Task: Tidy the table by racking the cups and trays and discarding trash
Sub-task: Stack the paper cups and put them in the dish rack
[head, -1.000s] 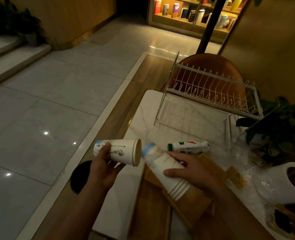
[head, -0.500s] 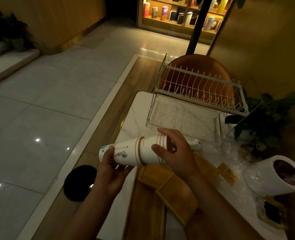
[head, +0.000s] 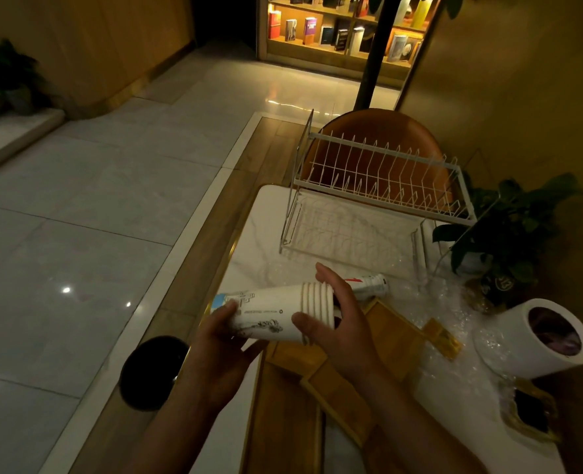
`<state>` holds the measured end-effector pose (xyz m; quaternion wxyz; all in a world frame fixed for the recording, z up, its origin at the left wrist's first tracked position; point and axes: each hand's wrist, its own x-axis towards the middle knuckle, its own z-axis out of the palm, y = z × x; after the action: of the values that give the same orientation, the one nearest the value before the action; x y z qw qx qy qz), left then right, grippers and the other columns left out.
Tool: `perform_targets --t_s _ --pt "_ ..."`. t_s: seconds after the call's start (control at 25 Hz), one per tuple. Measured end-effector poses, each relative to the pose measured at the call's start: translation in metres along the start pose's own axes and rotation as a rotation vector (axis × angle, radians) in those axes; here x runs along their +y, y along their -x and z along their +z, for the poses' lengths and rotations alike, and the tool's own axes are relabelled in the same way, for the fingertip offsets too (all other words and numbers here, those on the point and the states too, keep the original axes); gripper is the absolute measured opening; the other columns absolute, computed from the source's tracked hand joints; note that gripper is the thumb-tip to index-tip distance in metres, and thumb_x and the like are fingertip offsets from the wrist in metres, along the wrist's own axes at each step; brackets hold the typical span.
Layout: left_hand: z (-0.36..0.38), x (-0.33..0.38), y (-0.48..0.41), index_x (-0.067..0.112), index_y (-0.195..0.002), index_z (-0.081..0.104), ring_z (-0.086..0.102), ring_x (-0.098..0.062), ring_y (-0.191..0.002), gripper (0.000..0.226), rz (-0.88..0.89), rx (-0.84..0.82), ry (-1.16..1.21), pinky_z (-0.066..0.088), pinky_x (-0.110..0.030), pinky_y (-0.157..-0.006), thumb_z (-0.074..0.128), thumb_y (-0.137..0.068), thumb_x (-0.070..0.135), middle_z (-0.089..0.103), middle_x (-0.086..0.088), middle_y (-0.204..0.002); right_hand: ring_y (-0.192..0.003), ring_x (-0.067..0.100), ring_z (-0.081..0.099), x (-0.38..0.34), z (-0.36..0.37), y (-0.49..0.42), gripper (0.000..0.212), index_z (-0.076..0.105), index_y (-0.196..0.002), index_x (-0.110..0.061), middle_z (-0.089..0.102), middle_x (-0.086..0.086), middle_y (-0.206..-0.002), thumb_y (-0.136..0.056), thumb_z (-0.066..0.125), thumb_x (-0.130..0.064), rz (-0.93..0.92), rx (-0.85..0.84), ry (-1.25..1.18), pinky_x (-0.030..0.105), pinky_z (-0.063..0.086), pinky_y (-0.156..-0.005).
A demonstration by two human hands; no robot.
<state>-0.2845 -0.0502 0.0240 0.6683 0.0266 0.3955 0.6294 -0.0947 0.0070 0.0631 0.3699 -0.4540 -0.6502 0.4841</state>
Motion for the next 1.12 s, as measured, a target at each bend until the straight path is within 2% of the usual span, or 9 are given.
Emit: perform_targets --t_s 0.2,0.32,0.44,0.52,0.64,0.72,0.88,0.96,1.12 --pt "-0.005 0.022 -0.008 0.012 -0.122 0.061 0.07 -0.041 -0.1 0.042 0.035 0.019 -0.488 0.059 -0.048 -0.077 0.06 -0.089 0.039 0.067 -0.021 -0.116 -0.119 0.006 0.053 0.003 -0.014 -0.002 0.07 0.043 -0.129 -0.058 0.049 -0.016 -0.134 -0.066 0.074 -0.06 0.004 0.012 0.017 0.028 0.057 -0.087" --pt "0.008 0.011 -0.007 0.015 -0.113 0.061 0.073 -0.037 -0.093 0.041 0.138 -0.044 -0.554 0.06 -0.046 -0.07 0.069 -0.08 0.037 0.065 -0.021 -0.114 -0.115 0.001 0.051 0.0 -0.002 -0.002 0.063 0.041 -0.126 -0.058 0.046 -0.019 -0.13 -0.07 0.068 -0.06 -0.027 0.056 0.038 0.019 0.056 -0.078" --pt "0.003 -0.009 -0.003 0.02 -0.109 0.063 0.073 -0.037 -0.095 0.036 0.161 -0.038 -0.485 0.061 -0.047 -0.072 0.071 -0.077 0.035 0.067 -0.019 -0.111 -0.114 0.005 0.052 -0.001 -0.002 -0.004 0.061 0.043 -0.124 -0.057 0.046 -0.018 -0.126 -0.069 0.067 -0.059 0.025 0.049 0.075 0.022 0.056 -0.078" --pt "-0.005 -0.017 -0.001 0.016 -0.112 0.064 0.071 -0.039 -0.098 0.033 0.116 -0.035 -0.387 0.06 -0.047 -0.073 0.068 -0.083 0.03 0.066 -0.021 -0.114 -0.117 0.002 0.052 0.0 -0.011 -0.006 0.076 0.039 -0.131 -0.056 0.045 -0.023 -0.131 -0.065 0.074 -0.059 0.068 -0.007 0.024 0.027 0.058 -0.08" --pt "-0.002 -0.017 -0.004 0.007 -0.119 0.063 0.07 -0.036 -0.103 0.04 0.022 -0.031 -0.164 0.06 -0.042 -0.074 0.062 -0.087 0.031 0.067 -0.023 -0.119 -0.118 -0.004 0.055 0.008 -0.016 -0.004 0.097 0.034 -0.143 -0.042 0.048 -0.021 -0.136 -0.062 0.085 -0.05 0.108 0.112 -0.206 0.024 0.058 -0.081" --pt "0.008 -0.019 -0.007 0.007 -0.122 0.064 0.068 -0.033 -0.108 0.046 -0.068 -0.055 -0.028 0.061 -0.04 -0.075 0.063 -0.084 0.032 0.067 -0.023 -0.122 -0.117 0.0 0.058 0.014 -0.002 -0.003 0.092 0.04 -0.138 -0.035 0.055 -0.013 -0.133 -0.059 0.087 -0.04 0.171 0.15 -0.274 0.025 0.057 -0.085" --pt "0.021 -0.034 -0.019 0.009 -0.133 0.058 0.061 -0.031 -0.119 0.052 -0.166 -0.068 -0.001 0.053 -0.044 -0.093 0.058 -0.09 0.038 0.064 -0.02 -0.13 -0.114 0.019 0.064 0.017 0.028 -0.015 0.082 0.048 -0.133 -0.018 0.065 0.006 -0.125 -0.064 0.09 -0.021 0.277 0.184 -0.305 0.041 0.057 -0.091" --pt "0.018 -0.033 -0.032 0.014 -0.126 0.064 0.065 -0.032 -0.113 0.045 -0.091 -0.067 -0.162 0.054 -0.047 -0.091 0.059 -0.088 0.039 0.069 -0.019 -0.122 -0.11 0.019 0.066 0.014 0.025 -0.03 0.082 0.05 -0.13 -0.015 0.068 0.004 -0.121 -0.06 0.091 -0.026 0.282 0.21 -0.305 0.039 0.059 -0.087" --pt "-0.009 -0.017 -0.076 0.028 -0.119 0.063 0.064 -0.028 -0.108 0.027 0.266 0.084 -0.753 0.056 -0.046 -0.086 0.062 -0.092 0.032 0.066 -0.007 -0.114 -0.11 0.014 0.065 0.012 0.006 -0.063 0.077 0.049 -0.13 -0.018 0.065 -0.001 -0.122 -0.064 0.089 -0.018 0.252 0.187 -0.163 0.031 0.06 -0.082"
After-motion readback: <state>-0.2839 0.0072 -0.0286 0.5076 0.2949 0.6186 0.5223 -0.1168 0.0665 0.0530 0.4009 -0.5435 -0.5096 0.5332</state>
